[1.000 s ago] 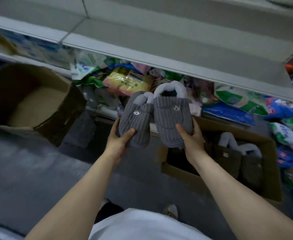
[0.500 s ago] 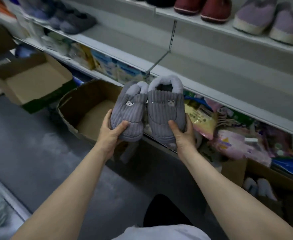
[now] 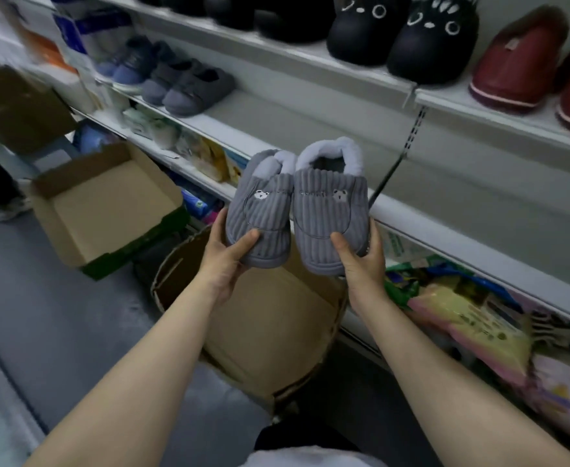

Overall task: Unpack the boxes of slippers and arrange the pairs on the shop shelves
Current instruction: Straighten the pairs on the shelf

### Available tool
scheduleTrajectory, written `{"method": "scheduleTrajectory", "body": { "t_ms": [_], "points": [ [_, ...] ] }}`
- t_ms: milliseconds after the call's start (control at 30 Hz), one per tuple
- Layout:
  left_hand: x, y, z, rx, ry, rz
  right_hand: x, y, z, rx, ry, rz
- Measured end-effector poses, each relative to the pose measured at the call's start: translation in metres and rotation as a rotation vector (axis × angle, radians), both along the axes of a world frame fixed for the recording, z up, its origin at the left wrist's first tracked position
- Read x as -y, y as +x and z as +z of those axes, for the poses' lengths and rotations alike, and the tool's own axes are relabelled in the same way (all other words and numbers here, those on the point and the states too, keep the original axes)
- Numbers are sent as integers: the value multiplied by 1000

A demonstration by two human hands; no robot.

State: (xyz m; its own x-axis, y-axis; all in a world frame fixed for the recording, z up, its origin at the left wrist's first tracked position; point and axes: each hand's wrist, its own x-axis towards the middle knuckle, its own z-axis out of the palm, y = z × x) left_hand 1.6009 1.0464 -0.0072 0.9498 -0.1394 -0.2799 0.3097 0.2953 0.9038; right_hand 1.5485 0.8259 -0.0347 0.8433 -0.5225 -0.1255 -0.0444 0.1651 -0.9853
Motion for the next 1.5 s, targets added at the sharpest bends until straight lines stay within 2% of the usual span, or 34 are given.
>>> {"method": "scheduleTrajectory", "body": {
  "t_ms": [367, 467, 667, 900, 1233, 1500],
  "points": [
    [-33, 166, 3, -20, -30, -89, -33, 135, 7, -16, 8, -29],
    [-45, 207, -3, -65, -30, -133, -48, 161, 1, -37, -4, -78],
    [-82, 318, -30, -30, -86, -216, -91, 221, -2, -77, -18, -193],
    [-128, 435, -47, -33, -60, -314, -159, 297, 0, -50, 25, -321],
    [-149, 520, -61, -37, -66, -378, -199, 377, 5, -41, 6, -372],
    [-141, 557, -76, -64, -58, -444, -204, 403, -8, -56, -12, -424]
  ]
}}
